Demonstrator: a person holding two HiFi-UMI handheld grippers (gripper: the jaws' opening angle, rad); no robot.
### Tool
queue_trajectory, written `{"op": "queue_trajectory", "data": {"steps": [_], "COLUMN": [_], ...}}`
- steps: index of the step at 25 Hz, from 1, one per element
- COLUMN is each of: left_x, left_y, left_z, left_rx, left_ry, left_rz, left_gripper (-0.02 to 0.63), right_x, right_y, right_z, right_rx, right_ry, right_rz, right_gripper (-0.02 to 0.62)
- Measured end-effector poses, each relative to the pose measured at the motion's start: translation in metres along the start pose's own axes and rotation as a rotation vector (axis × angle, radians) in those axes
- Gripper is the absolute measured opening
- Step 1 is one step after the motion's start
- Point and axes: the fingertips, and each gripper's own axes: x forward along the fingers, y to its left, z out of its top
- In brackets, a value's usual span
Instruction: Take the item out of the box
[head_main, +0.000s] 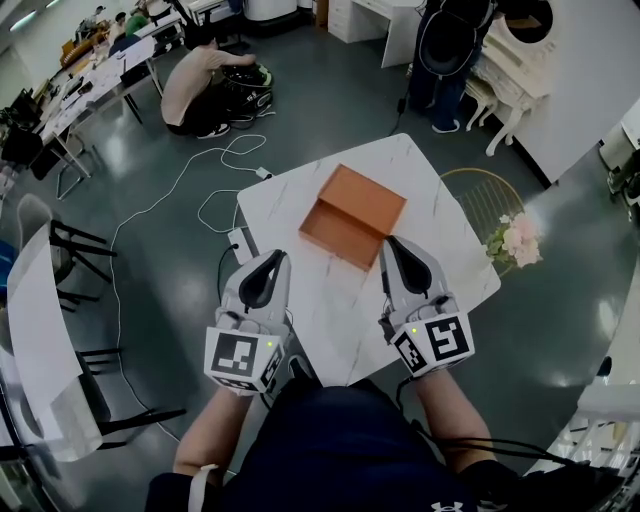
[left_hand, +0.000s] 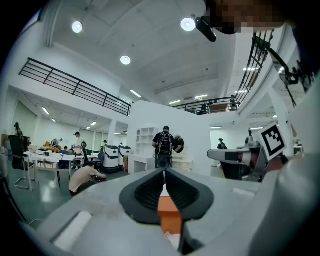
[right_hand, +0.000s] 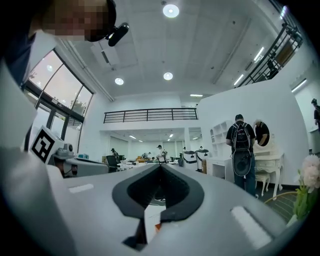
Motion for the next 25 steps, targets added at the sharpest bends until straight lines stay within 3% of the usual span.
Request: {"op": "queue_trajectory", "data": {"steps": [25], "left_x": [0.026], "left_y": [-0.003], "left_z": [-0.022], "left_rx": [-0.009], "left_ry": [0.039], "left_rz": [-0.041], "left_gripper": [0.02], "right_x": [0.0], "right_y": [-0.015], "right_z": [-0.017], "right_rx": [-0.003], "right_ry": [0.043], "right_rz": [-0.015], "right_gripper": [0.002]}}
